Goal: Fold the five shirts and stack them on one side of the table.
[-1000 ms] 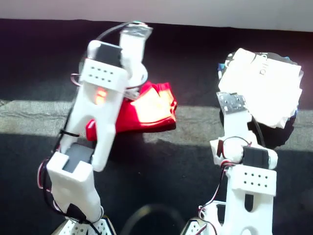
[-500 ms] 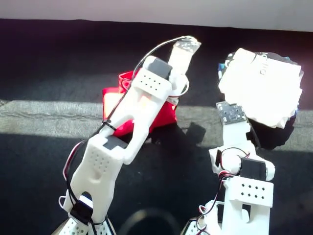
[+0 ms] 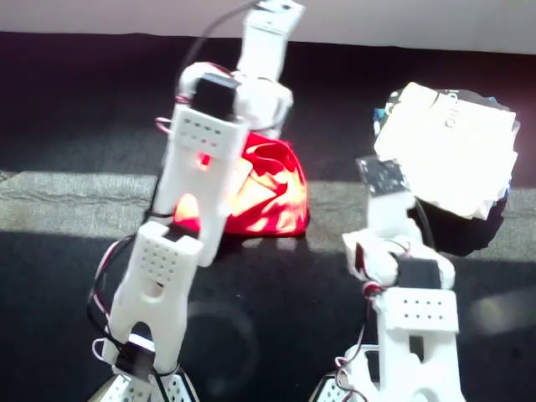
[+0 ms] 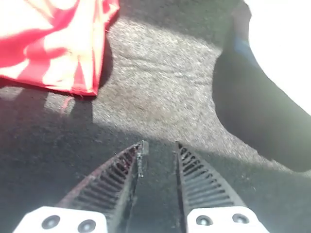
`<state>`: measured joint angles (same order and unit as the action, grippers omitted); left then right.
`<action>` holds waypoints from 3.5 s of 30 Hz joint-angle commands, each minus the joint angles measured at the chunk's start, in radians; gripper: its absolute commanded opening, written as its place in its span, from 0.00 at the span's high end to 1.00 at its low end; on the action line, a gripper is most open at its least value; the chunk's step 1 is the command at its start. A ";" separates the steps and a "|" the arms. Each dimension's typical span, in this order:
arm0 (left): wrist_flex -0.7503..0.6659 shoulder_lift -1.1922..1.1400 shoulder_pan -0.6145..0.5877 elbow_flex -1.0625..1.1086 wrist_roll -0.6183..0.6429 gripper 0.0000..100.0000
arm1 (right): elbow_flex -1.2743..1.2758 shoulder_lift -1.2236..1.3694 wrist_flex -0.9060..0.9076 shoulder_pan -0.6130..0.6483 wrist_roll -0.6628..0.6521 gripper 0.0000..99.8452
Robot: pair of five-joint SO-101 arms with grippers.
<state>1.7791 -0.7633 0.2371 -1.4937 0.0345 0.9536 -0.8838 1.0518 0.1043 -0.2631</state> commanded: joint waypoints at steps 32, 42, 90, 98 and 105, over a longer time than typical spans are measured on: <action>0.000 0.549 -0.743 0.811 -0.141 0.84 | -1.480 1.477 0.189 0.348 0.133 0.99; -0.044 0.541 -0.743 0.814 -0.141 0.84 | -1.541 1.354 0.499 0.272 0.130 0.99; -0.046 0.542 -0.748 0.814 -0.141 0.84 | -1.508 1.484 0.285 0.199 0.149 0.84; -0.046 0.542 -0.745 0.814 -0.141 0.84 | -1.607 1.406 0.389 0.202 0.175 0.84; -0.052 0.539 -0.717 0.816 -0.135 0.84 | -1.837 1.323 0.360 0.357 0.339 0.84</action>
<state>1.7438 -0.2723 -0.5056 -0.6759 -0.1051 -0.8170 0.5033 1.4231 0.3698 0.0560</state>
